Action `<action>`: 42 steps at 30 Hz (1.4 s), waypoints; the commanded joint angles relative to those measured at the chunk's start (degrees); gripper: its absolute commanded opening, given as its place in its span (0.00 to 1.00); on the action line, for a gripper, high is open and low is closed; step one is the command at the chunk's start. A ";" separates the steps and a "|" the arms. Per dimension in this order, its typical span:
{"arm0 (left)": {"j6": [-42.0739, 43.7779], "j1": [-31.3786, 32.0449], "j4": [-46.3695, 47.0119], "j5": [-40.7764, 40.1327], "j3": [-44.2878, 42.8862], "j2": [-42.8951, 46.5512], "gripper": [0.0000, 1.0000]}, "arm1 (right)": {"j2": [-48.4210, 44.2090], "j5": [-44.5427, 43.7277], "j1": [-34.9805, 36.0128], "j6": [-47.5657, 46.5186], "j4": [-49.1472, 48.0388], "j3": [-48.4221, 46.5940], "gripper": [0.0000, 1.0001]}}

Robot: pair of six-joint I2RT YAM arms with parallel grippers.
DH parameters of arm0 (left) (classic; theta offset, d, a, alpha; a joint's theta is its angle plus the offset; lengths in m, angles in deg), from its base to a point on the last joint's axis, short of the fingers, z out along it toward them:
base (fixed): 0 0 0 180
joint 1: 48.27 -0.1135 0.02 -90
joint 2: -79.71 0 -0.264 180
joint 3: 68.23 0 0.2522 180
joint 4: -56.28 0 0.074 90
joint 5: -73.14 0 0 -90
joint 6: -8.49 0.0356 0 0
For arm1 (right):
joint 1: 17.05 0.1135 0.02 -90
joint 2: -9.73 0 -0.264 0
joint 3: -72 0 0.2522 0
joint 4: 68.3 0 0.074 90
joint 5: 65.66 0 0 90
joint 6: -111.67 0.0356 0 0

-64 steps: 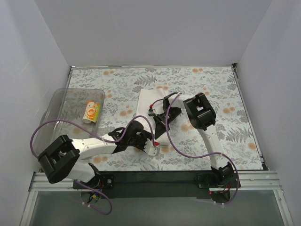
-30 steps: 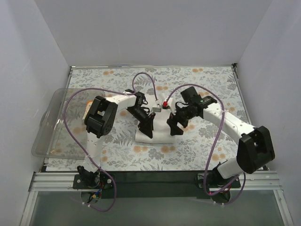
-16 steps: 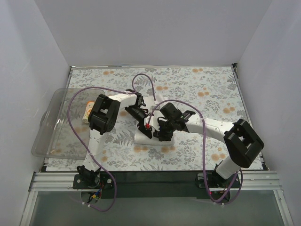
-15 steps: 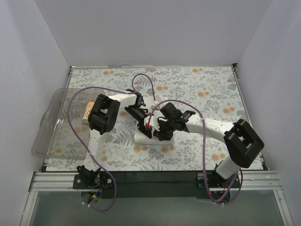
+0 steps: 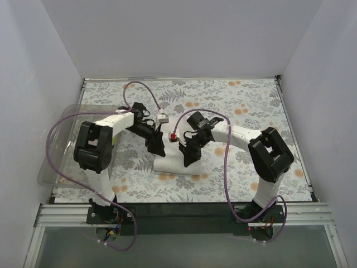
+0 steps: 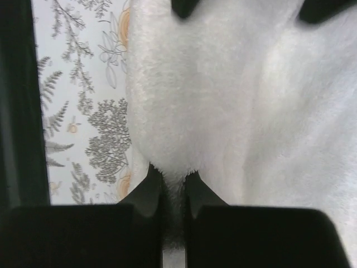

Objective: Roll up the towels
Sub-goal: Roll the towel

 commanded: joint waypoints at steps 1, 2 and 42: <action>-5.26 -3.31 13.26 -4.28 4.24 12.27 0.70 | 4.72 9.79 -1.78 4.80 15.18 -2.40 0.01; -5.70 -3.49 14.31 -6.20 5.21 16.64 0.70 | 6.64 10.76 -2.22 5.25 16.23 -3.28 0.01; 18.91 24.55 15.04 -31.72 28.44 21.44 0.23 | 31.46 9.46 -15.84 12.82 33.91 -34.84 0.38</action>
